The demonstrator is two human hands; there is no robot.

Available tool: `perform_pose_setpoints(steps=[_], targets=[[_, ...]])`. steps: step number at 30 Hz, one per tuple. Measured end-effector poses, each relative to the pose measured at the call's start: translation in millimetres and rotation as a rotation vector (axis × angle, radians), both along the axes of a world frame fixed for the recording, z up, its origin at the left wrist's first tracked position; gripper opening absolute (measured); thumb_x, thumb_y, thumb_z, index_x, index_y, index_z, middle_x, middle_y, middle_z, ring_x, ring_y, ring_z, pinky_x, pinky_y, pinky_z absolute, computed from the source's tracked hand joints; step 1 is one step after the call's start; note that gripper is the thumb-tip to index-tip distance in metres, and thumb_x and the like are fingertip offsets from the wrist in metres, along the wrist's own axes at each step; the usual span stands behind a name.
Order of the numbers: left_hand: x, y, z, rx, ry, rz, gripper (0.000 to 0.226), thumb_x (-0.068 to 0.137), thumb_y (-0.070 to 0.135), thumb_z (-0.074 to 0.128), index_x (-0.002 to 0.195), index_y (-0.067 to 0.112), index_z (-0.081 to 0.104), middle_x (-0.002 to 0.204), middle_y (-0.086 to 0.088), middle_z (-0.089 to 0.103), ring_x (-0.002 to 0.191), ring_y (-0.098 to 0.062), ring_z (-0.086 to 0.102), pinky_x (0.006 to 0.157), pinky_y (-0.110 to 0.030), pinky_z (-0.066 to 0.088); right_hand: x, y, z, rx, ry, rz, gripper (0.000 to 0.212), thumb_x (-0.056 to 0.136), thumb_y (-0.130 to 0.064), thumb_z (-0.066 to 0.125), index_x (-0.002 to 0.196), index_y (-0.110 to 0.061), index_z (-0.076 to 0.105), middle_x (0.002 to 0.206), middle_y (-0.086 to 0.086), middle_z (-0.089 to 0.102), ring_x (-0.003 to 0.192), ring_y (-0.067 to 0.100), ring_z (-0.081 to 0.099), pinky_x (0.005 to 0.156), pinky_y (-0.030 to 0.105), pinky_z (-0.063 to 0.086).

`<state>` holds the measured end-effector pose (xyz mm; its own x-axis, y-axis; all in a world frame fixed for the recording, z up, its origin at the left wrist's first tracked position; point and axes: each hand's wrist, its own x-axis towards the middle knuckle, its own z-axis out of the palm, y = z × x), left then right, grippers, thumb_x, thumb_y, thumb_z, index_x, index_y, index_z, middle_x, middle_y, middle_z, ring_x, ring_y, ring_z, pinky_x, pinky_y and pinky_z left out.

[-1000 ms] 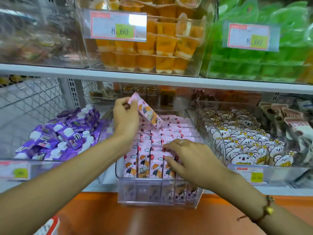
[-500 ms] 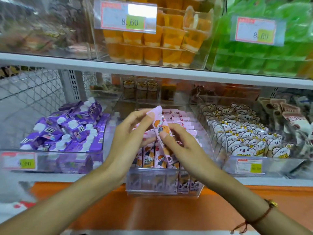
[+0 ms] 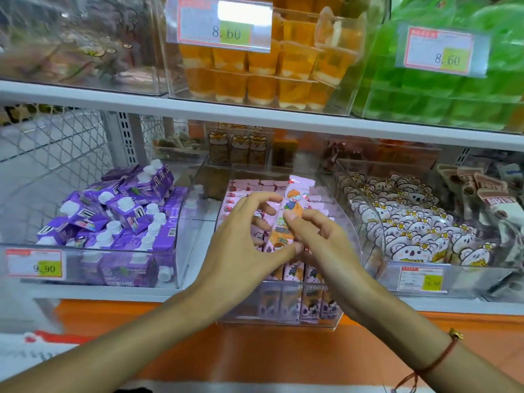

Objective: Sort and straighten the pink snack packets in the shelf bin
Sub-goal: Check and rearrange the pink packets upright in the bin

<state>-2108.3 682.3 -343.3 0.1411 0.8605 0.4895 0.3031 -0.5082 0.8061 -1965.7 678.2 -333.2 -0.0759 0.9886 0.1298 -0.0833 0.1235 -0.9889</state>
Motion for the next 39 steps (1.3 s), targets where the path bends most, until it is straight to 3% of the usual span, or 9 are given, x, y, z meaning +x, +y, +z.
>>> perform_pose_setpoints(steps=[3,7,12,16,19,22,28,34,39], targets=[[-2,2,2,0.048,0.023,0.019,0.052,0.073,0.044,0.074,0.118,0.053,0.05,0.105,0.028,0.055,0.091,0.001,0.059,0.072,-0.016,0.051,6,2,4,0.047,0.051,-0.002,0.033,0.078,-0.036,0.066,0.104,-0.015,0.063,0.077,-0.013,0.071,0.076,0.003,0.068,0.07,0.015,0.053],[-6,6,0,0.0,0.006,0.008,0.043,0.083,0.034,0.071,0.115,0.052,0.048,0.109,0.029,0.06,0.096,0.004,0.06,0.08,-0.023,0.053,11,2,8,0.045,0.009,0.092,0.033,0.095,-0.027,0.05,0.127,-0.023,0.057,0.12,-0.009,0.068,0.112,0.004,0.061,0.088,0.022,0.047],[-5,4,-4,0.029,0.125,-0.03,0.034,0.09,0.027,0.064,0.113,0.048,0.05,0.111,0.036,0.057,0.108,0.011,0.055,0.092,-0.023,0.05,7,-1,5,0.048,0.035,-0.037,0.029,0.094,-0.014,0.057,0.122,-0.012,0.058,0.107,0.003,0.073,0.094,0.01,0.07,0.087,0.024,0.055],[-3,2,-3,0.202,0.225,0.08,0.048,0.079,0.045,0.07,0.123,0.044,0.05,0.12,0.027,0.05,0.112,0.004,0.049,0.087,-0.021,0.046,5,-5,7,0.107,0.041,-0.164,0.03,0.083,-0.01,0.07,0.108,-0.001,0.056,0.097,0.012,0.07,0.086,0.015,0.07,0.08,0.026,0.058],[-5,4,2,0.247,0.191,0.133,0.04,0.077,0.046,0.066,0.115,0.043,0.053,0.11,0.026,0.055,0.103,0.003,0.053,0.08,-0.019,0.047,2,-10,7,0.22,-0.009,-0.169,0.025,0.078,-0.006,0.074,0.092,-0.007,0.054,0.084,0.001,0.068,0.084,0.013,0.069,0.07,0.019,0.055],[-13,9,5,0.249,0.123,0.101,0.037,0.082,0.023,0.073,0.113,0.038,0.058,0.109,0.022,0.061,0.106,-0.002,0.058,0.086,-0.029,0.051,1,-14,7,0.331,-0.083,-0.111,0.025,0.079,-0.002,0.073,0.092,-0.013,0.055,0.093,-0.006,0.07,0.095,0.008,0.068,0.075,0.018,0.054],[-18,8,11,0.128,0.016,-0.016,0.045,0.084,0.014,0.071,0.123,0.033,0.059,0.115,0.021,0.064,0.109,0.002,0.059,0.096,-0.02,0.048,3,-14,5,0.406,-0.191,-0.128,0.017,0.088,-0.006,0.064,0.099,-0.019,0.062,0.105,-0.009,0.068,0.102,0.007,0.065,0.085,0.023,0.054],[-16,4,22,-0.205,-0.211,-0.122,0.025,0.088,0.031,0.061,0.11,0.043,0.055,0.101,0.016,0.072,0.091,0.004,0.068,0.069,-0.008,0.05,4,-14,13,0.396,-0.305,-0.11,0.028,0.095,-0.01,0.055,0.112,-0.03,0.065,0.115,-0.012,0.064,0.099,0.0,0.06,0.083,0.011,0.047],[-15,4,29,-0.532,-0.433,-0.314,0.023,0.096,0.024,0.05,0.114,0.026,0.064,0.094,0.006,0.076,0.083,-0.005,0.071,0.066,-0.017,0.056,3,-19,20,0.369,-0.202,-0.083,0.027,0.088,-0.006,0.064,0.109,-0.022,0.068,0.091,-0.005,0.06,0.073,0.002,0.058,0.073,0.017,0.052]])
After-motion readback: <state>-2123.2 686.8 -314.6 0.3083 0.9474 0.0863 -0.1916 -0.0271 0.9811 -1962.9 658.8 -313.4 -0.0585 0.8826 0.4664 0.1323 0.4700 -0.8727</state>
